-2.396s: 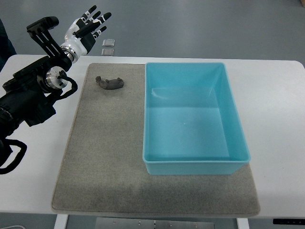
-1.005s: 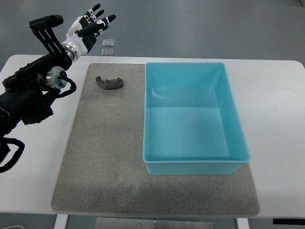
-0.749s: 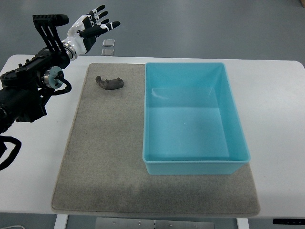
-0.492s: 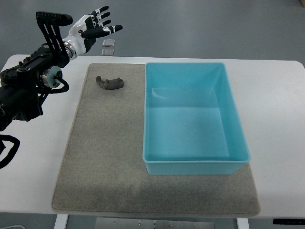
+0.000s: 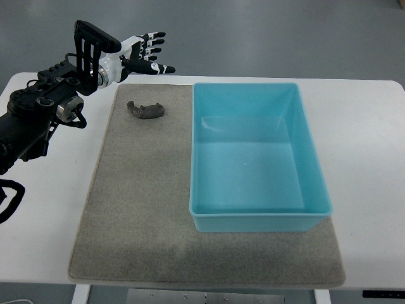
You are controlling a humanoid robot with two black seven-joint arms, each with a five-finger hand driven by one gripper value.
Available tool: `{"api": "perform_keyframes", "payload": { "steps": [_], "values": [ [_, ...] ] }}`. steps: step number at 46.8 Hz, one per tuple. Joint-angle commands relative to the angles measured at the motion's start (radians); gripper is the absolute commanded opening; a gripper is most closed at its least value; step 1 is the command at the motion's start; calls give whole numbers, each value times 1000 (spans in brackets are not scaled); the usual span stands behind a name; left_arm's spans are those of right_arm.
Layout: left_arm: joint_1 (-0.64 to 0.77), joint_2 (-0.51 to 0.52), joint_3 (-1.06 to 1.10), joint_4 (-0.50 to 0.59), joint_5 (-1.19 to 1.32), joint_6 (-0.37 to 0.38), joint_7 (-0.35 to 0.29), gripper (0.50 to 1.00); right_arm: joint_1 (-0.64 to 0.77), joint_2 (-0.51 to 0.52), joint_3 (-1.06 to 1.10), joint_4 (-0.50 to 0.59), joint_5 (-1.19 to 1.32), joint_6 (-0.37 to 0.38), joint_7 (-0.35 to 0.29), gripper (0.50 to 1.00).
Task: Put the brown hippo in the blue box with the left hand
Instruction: 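Reach the left hand forward and lower it over the brown hippo, then close the left hand fingers around the brown hippo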
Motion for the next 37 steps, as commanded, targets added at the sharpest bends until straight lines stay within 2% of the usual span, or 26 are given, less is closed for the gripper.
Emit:
{"api": "perform_keyframes", "payload": {
  "steps": [1, 26, 37],
  "values": [
    [-2, 5, 5, 2, 32, -13, 0, 996, 0, 0, 0, 0, 0, 1, 0, 936],
    [-28, 23, 108, -15, 460, -18, -11, 994, 0, 0, 0, 0, 0, 1, 0, 936],
    [-34, 22, 109, -29, 563, 22, -9, 994, 0, 0, 0, 0, 0, 1, 0, 936]
  ]
}}
